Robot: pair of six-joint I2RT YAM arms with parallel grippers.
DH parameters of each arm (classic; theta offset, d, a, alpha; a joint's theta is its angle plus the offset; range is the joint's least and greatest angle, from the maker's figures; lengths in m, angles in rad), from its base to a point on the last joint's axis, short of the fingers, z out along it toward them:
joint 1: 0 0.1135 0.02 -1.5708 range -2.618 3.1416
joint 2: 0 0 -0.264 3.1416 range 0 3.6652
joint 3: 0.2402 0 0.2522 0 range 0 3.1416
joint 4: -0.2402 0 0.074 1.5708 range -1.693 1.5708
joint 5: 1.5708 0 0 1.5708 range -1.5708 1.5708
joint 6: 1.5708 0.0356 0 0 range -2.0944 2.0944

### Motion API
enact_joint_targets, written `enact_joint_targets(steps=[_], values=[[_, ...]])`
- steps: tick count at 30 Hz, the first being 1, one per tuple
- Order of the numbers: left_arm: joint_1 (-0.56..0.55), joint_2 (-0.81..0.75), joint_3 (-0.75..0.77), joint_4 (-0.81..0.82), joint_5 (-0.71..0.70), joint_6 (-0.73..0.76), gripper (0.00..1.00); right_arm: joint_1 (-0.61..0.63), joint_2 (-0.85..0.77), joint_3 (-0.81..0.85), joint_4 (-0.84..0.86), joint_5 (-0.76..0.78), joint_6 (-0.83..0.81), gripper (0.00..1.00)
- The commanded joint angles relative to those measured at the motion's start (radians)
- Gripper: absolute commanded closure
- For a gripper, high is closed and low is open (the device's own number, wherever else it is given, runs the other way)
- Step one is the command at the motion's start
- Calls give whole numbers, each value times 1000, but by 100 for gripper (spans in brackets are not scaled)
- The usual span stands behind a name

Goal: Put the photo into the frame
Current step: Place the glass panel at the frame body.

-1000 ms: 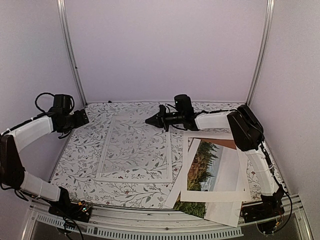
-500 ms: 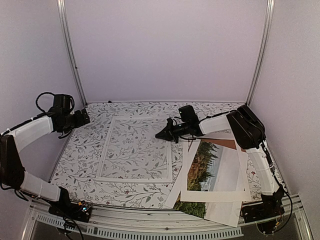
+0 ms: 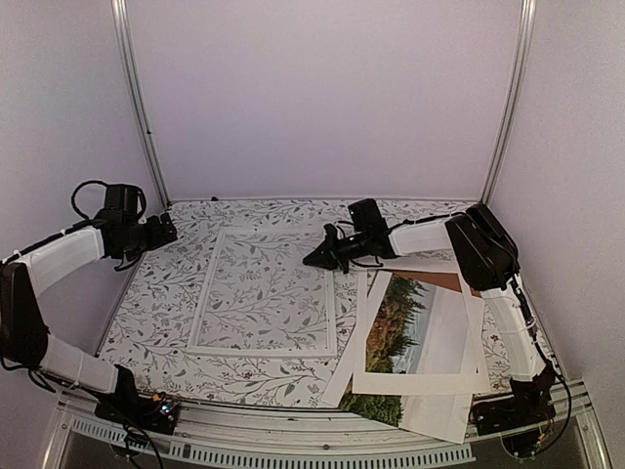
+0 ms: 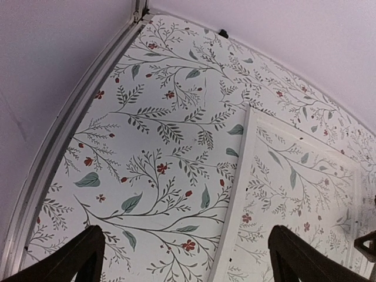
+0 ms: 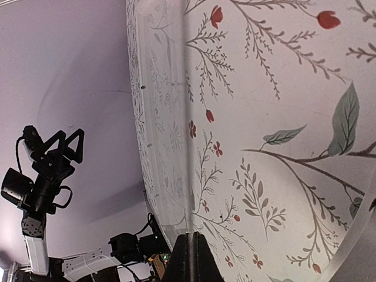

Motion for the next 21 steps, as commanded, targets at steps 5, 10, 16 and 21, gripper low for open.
enact_joint_targets(steps=[5, 10, 16, 21], values=[[-9, 9, -1, 17, 8, 18, 0, -5, 22, 57, -39, -24, -40, 100], [-11, 8, 0, 15, 7, 18, 0, -3, 26, 61, -39, -22, -37, 100], [-13, 9, -1, 14, 4, 21, 0, -3, 27, 61, -45, -19, -40, 100], [-15, 11, 0, 13, 5, 19, 0, -3, 29, 63, -44, -15, -39, 100]])
